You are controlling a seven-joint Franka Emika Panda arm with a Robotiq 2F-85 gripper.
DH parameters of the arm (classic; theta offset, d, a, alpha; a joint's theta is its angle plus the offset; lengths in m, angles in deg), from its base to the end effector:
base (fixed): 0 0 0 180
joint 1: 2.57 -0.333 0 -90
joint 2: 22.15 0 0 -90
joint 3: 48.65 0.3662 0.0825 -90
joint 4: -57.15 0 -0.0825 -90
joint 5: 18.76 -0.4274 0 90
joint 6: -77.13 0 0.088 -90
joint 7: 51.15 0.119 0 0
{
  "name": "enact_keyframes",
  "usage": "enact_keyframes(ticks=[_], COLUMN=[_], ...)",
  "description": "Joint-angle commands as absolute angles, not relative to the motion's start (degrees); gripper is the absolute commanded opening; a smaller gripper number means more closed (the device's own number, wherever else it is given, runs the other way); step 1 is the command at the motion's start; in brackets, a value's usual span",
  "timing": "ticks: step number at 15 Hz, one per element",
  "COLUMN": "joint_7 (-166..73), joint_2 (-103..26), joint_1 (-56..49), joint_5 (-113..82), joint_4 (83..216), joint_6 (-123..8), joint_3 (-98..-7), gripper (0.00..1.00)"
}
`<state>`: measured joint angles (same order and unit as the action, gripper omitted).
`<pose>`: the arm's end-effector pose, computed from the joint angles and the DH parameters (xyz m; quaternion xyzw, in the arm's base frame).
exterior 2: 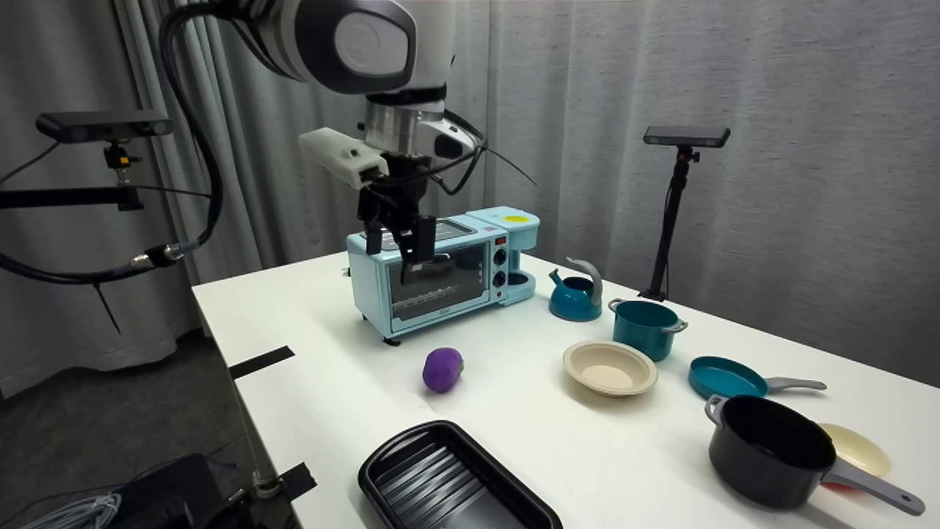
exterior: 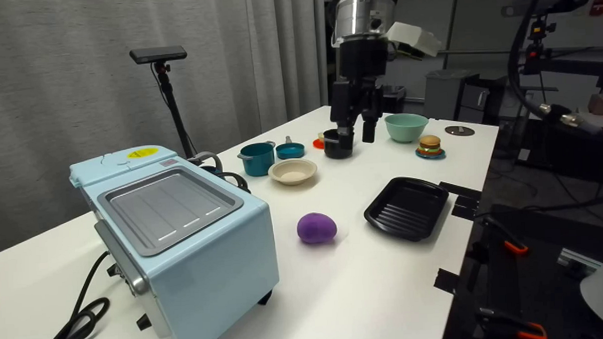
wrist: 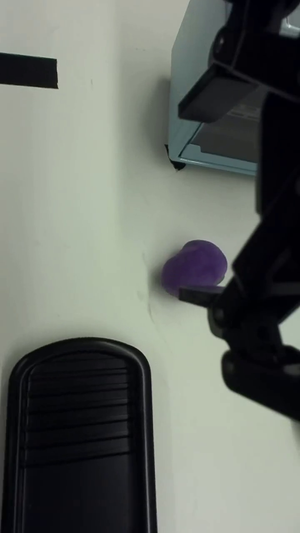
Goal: Pick up the purple toy from the table and put it in the plate.
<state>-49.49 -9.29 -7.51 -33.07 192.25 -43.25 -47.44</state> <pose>0.4851 0.0669 0.4298 -0.9941 0.0261 0.0230 0.1028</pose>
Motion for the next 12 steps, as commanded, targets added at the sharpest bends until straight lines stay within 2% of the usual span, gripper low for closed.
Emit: enact_keyframes(ticks=[1,12], joint_7=[-52.6,-56.7], joint_2=[-18.7,-44.5], joint_1=[-6.9,-6.2], joint_5=[-30.6,-27.3], joint_4=[186.3,168.6], joint_6=[-46.7,-47.5], joint_3=[-47.1,-46.6], gripper=[1.0,1.0])
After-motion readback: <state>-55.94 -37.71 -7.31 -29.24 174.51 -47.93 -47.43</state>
